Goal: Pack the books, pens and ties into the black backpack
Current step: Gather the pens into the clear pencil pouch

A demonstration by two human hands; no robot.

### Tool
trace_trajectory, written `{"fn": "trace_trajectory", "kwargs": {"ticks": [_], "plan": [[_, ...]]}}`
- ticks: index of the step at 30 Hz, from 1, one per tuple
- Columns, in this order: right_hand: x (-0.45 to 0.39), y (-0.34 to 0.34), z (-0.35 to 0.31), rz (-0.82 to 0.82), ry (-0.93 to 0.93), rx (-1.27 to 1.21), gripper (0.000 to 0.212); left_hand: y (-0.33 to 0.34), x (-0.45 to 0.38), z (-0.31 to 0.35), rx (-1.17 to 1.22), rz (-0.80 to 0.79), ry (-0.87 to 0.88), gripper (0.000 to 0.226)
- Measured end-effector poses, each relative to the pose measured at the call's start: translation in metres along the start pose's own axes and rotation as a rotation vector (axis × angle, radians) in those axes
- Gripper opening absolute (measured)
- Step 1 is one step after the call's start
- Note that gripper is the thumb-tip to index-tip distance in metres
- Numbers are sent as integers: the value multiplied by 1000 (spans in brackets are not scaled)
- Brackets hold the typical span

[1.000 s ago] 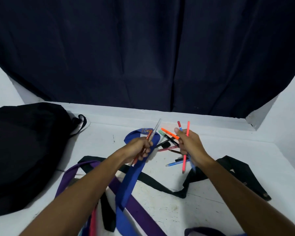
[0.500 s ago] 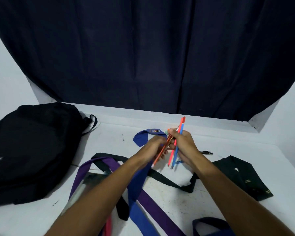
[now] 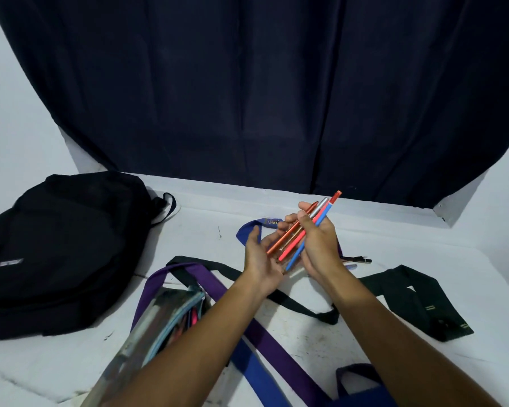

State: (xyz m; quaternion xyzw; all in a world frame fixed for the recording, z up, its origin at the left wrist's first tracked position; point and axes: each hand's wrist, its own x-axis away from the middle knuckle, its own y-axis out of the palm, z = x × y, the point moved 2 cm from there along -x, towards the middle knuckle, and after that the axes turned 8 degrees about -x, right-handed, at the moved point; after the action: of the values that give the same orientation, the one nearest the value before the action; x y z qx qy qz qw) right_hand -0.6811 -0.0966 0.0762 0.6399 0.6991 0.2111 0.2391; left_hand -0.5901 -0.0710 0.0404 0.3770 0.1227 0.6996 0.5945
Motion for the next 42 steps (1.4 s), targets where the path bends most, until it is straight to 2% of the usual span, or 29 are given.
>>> {"fn": "trace_trajectory", "kwargs": {"ticks": [4, 8, 14, 20, 26, 28, 31, 33, 34, 36, 39, 42], "plan": [[-3, 2, -1, 18, 9, -25, 18, -12, 2, 1, -22, 68, -7, 64], [3, 9, 9, 6, 32, -35, 13, -8, 6, 1, 29, 2, 1, 58], [0, 9, 8, 86, 48, -47, 8, -12, 11, -2, -318, -9, -10, 49], [-3, 8, 10, 164, 52, -89, 35, -22, 14, -4, -406, -154, 16, 38], [-1, 5, 17, 213, 141, -75, 34, -24, 16, -6, -435, -164, -12, 29], [-3, 3, 18, 216, 234, -93, 32, -28, 20, 5, -711, -81, 22, 28], [-3, -3, 29, 161, 434, -17, 21, -49, 32, 38, -1231, 72, 242, 11], [6, -8, 42, 87, 615, 68, 18, -71, 47, 64, -1569, 76, 402, 6], [14, -8, 52, 37, 707, 104, 15, -85, 57, 75, -1746, 51, 418, 4], [38, -4, 67, -95, 874, 150, 8, -110, 81, 90, -2037, -51, 384, 8], [76, 8, 89, -283, 1088, 162, 18, -140, 122, 90, -2193, -211, 265, 21], [110, 17, 111, -421, 1231, 216, 18, -164, 143, 70, -2323, -123, 178, 40]]}}
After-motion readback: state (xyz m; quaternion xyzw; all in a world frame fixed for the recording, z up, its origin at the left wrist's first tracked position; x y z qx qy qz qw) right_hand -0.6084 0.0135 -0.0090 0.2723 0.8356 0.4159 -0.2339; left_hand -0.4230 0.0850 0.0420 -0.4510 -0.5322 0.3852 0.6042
